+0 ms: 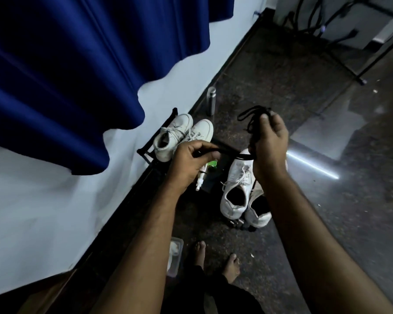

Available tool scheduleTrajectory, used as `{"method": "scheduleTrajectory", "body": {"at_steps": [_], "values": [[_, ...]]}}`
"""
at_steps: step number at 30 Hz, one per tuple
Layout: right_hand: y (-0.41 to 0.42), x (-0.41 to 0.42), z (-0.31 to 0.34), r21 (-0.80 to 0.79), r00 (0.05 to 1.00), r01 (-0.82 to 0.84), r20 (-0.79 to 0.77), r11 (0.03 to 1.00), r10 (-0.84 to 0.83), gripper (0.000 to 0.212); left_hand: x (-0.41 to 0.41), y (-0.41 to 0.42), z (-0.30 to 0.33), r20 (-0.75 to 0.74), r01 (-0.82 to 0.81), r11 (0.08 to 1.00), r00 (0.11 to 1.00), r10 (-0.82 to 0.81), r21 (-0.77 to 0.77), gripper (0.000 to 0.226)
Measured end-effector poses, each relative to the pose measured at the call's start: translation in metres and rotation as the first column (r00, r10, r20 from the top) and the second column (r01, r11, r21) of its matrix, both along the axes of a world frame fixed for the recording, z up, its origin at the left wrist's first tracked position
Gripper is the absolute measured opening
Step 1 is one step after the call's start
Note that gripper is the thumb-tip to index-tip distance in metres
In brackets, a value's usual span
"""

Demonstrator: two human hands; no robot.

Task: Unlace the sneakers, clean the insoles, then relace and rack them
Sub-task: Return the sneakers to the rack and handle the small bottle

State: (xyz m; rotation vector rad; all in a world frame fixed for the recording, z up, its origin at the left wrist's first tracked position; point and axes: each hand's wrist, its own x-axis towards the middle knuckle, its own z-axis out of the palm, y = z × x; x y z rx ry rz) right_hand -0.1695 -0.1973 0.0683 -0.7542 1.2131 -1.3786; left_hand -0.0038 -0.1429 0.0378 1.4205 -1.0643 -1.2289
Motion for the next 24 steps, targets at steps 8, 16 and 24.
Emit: {"method": "scheduleTrajectory", "body": {"at_steps": [8,16,24], "values": [[0.025,0.021,-0.013,0.211,0.222,-0.777,-0.79,0.593,0.572,0.044,0.003,0.001,0.032,0.164,-0.11,0.992,0.979,0.118,-0.059,0.011],[0.011,0.053,0.037,0.108,0.518,-0.663,-0.649,0.741,0.558,0.011,0.027,-0.015,0.094,0.132,-0.049,0.989,0.989,0.068,-0.141,0.011],[0.017,0.063,0.079,-0.012,0.558,-0.781,-0.46,0.624,0.69,0.015,0.032,-0.028,0.144,-0.122,-0.05,0.989,0.992,0.032,-0.142,0.013]]}}
